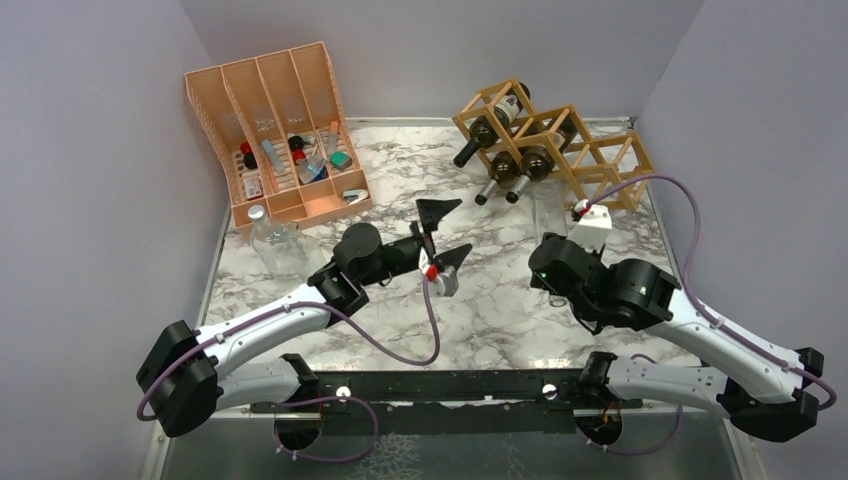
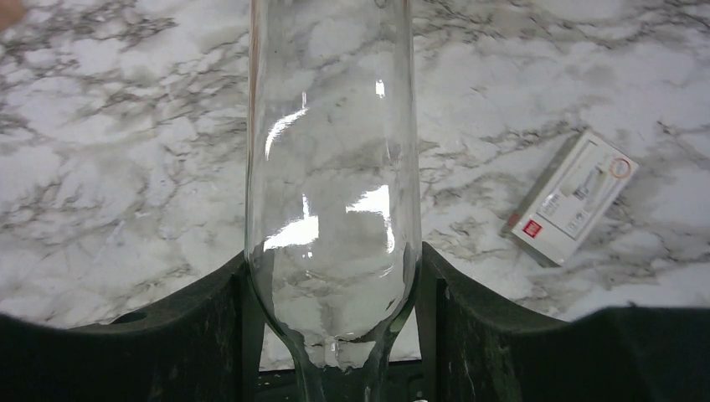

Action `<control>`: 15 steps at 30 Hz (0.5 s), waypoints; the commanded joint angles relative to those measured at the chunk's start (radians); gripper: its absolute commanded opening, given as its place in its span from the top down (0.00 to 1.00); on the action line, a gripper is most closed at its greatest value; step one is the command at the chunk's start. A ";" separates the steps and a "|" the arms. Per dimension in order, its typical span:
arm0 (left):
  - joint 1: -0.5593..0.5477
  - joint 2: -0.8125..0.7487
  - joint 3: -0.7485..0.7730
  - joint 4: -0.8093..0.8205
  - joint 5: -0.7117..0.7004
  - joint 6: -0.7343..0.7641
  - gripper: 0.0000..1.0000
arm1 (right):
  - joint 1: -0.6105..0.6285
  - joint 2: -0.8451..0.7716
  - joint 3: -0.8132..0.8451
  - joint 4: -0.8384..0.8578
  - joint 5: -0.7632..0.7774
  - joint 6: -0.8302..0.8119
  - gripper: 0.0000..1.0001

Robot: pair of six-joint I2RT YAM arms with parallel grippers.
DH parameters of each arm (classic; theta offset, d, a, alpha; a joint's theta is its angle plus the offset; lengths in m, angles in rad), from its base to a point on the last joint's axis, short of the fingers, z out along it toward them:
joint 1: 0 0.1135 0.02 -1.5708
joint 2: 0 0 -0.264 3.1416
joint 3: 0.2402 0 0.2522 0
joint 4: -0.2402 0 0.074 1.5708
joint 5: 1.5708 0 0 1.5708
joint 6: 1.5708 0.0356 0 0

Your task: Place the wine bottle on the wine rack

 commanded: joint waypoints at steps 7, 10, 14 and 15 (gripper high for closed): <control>0.002 0.031 0.173 0.035 -0.673 -0.927 0.01 | 0.001 0.038 -0.030 -0.152 0.170 0.274 0.99; 0.002 0.024 0.183 0.002 -0.639 -0.979 0.01 | -0.007 0.049 -0.046 -0.131 0.178 0.290 0.99; 0.001 0.035 0.224 -0.073 -0.594 -0.997 0.01 | -0.053 0.073 -0.034 -0.129 0.179 0.304 0.99; 0.002 0.040 0.241 -0.101 -0.593 -1.001 0.01 | -0.066 0.075 -0.034 -0.109 0.167 0.285 0.99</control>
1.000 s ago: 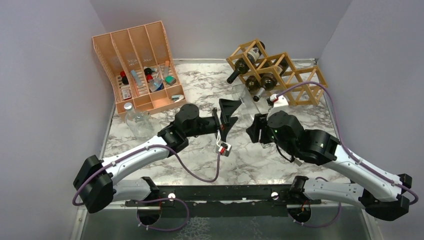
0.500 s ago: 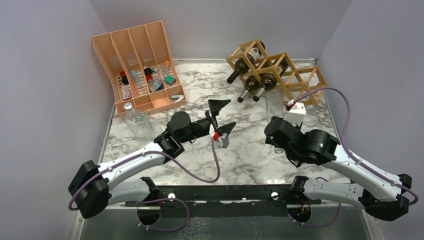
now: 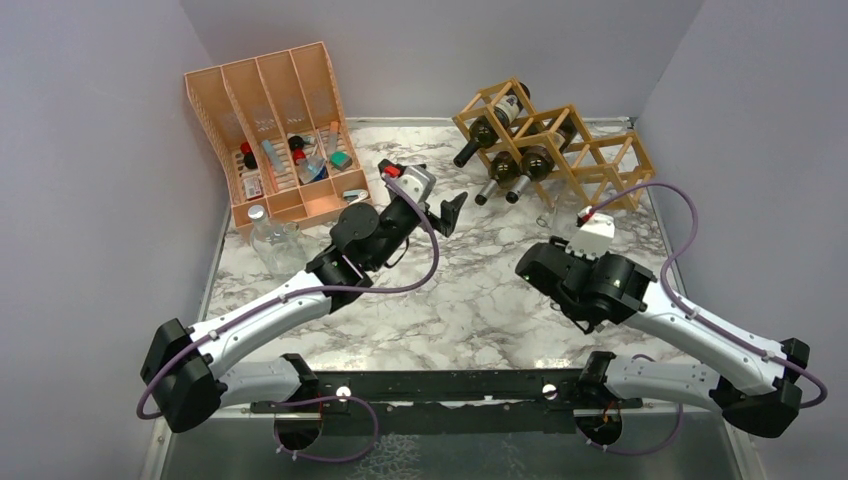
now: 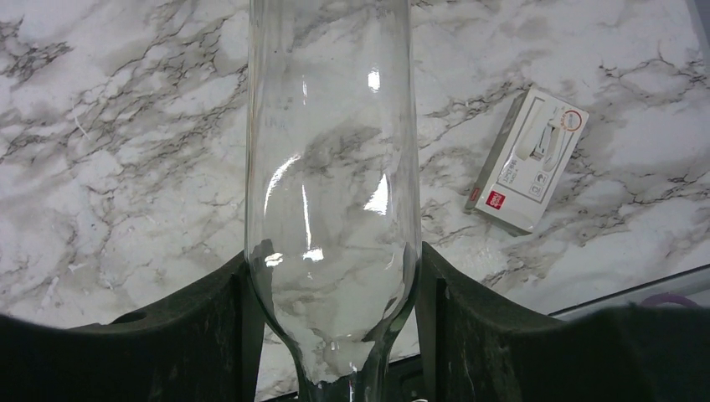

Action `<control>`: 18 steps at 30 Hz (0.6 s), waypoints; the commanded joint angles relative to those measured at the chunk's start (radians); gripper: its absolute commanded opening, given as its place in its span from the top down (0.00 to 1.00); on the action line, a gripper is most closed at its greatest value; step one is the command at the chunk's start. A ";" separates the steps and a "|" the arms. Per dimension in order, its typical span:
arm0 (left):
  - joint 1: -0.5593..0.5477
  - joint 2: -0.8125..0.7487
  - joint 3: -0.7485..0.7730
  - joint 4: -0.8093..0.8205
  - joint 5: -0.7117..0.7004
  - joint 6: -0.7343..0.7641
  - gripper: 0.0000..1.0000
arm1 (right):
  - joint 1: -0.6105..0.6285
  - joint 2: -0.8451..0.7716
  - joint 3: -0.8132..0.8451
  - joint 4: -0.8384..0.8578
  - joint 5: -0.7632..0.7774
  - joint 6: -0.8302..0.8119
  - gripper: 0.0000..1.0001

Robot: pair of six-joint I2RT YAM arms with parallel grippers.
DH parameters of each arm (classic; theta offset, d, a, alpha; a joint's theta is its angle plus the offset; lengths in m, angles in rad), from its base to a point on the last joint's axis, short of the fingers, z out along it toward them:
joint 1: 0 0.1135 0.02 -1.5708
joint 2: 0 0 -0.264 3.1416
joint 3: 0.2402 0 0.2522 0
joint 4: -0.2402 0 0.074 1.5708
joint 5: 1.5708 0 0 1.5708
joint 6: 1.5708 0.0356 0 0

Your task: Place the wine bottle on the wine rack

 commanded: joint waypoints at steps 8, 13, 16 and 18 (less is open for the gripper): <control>-0.002 0.032 0.163 -0.239 -0.088 -0.101 0.01 | -0.189 0.020 -0.051 0.238 -0.002 -0.077 0.99; -0.001 0.027 0.191 -0.286 -0.097 -0.095 0.01 | -0.323 0.050 -0.104 0.350 -0.063 -0.162 0.99; -0.001 0.021 0.196 -0.294 -0.095 -0.090 0.01 | -0.353 0.072 -0.103 0.369 -0.053 -0.169 0.99; -0.001 0.021 0.196 -0.292 -0.093 -0.087 0.01 | -0.359 0.083 -0.096 0.378 -0.040 -0.172 0.99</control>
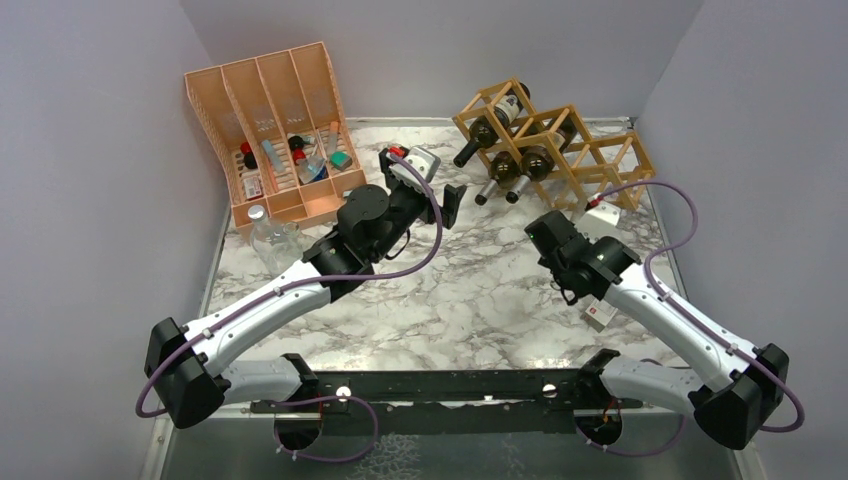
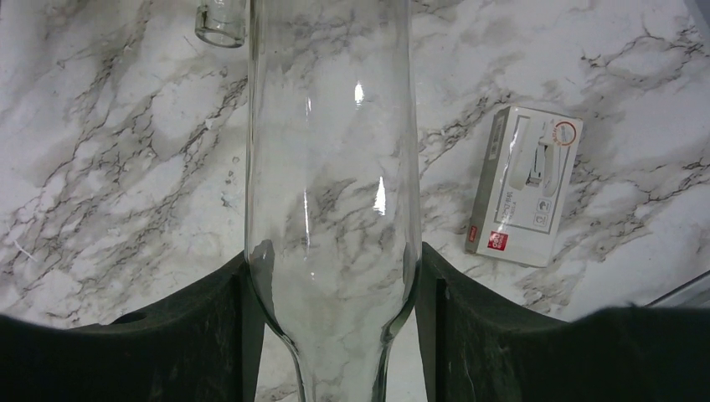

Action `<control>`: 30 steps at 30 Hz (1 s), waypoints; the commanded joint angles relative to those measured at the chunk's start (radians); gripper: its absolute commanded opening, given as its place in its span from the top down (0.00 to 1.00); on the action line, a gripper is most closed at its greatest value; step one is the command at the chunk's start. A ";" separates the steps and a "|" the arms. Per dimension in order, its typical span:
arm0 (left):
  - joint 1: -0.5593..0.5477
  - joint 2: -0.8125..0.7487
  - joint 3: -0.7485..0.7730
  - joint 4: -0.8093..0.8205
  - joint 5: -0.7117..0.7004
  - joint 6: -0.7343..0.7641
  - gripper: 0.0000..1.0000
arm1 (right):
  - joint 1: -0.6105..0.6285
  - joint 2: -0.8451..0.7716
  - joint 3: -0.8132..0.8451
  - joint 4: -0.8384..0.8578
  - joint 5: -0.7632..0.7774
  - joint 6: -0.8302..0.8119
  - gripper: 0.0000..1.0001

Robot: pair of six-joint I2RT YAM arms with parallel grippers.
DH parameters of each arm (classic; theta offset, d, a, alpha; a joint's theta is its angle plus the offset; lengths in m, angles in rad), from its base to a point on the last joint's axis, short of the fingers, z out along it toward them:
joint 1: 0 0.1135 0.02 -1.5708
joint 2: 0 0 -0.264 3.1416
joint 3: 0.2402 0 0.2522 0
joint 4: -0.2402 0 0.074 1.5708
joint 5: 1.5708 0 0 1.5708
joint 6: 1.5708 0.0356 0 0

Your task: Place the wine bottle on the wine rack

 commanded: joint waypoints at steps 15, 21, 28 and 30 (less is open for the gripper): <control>0.001 -0.023 0.033 -0.030 -0.022 -0.007 0.01 | -0.142 0.031 0.032 0.244 0.031 -0.167 0.99; 0.001 -0.030 0.029 -0.035 -0.022 -0.007 0.01 | -0.178 0.074 0.044 0.288 0.060 -0.192 0.99; 0.000 -0.035 0.027 -0.044 -0.027 -0.004 0.01 | -0.223 0.137 0.039 0.391 0.109 -0.241 0.99; 0.001 -0.036 0.027 -0.047 -0.031 -0.003 0.01 | -0.237 0.160 0.048 0.416 0.133 -0.270 0.99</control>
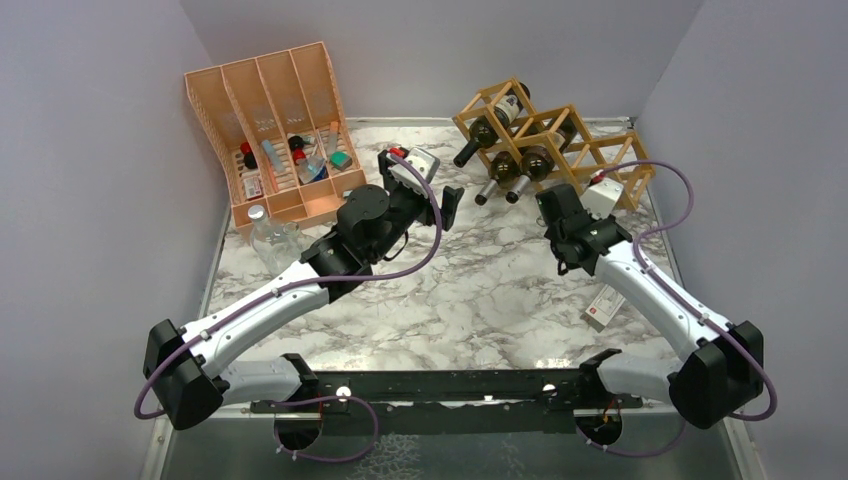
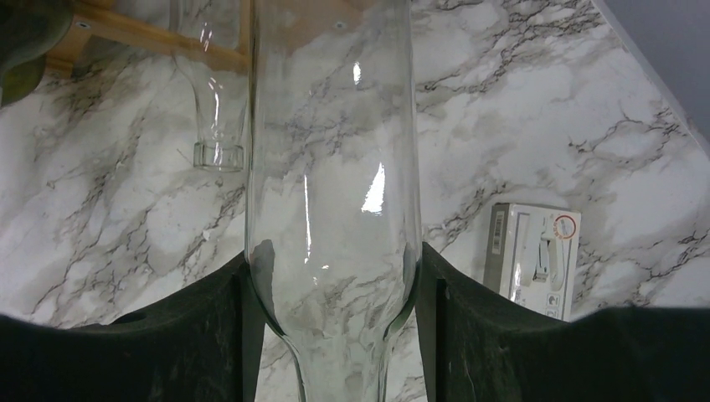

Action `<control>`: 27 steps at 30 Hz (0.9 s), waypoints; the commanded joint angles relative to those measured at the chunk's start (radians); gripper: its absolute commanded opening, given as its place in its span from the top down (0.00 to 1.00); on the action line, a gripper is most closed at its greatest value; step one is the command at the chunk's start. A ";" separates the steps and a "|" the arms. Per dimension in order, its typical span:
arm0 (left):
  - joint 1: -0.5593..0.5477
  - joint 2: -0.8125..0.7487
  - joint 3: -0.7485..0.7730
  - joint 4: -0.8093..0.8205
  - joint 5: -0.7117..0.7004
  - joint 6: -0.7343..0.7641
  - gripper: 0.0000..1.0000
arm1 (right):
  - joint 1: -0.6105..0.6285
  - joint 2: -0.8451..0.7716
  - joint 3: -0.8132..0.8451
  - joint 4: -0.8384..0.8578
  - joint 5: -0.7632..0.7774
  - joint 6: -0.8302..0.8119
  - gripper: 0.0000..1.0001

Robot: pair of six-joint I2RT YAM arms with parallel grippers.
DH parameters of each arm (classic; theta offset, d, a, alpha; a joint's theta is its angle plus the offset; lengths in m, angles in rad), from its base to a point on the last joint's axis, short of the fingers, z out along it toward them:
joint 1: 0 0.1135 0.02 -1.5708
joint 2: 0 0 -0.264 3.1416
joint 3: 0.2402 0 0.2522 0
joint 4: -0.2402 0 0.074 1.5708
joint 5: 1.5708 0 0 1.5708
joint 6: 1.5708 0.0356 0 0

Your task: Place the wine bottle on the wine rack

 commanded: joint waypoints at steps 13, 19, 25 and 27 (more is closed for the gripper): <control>0.002 -0.015 0.020 -0.016 -0.054 0.017 0.01 | -0.199 0.135 0.063 0.403 0.029 -0.397 0.99; 0.002 -0.001 0.026 -0.020 -0.055 0.021 0.01 | -0.233 0.179 0.074 0.431 0.000 -0.412 0.99; 0.002 -0.002 0.028 -0.022 -0.053 0.023 0.01 | -0.271 0.232 0.075 0.508 -0.029 -0.453 0.94; 0.001 -0.003 0.028 -0.023 -0.053 0.025 0.01 | -0.285 0.253 0.080 0.528 -0.060 -0.477 0.90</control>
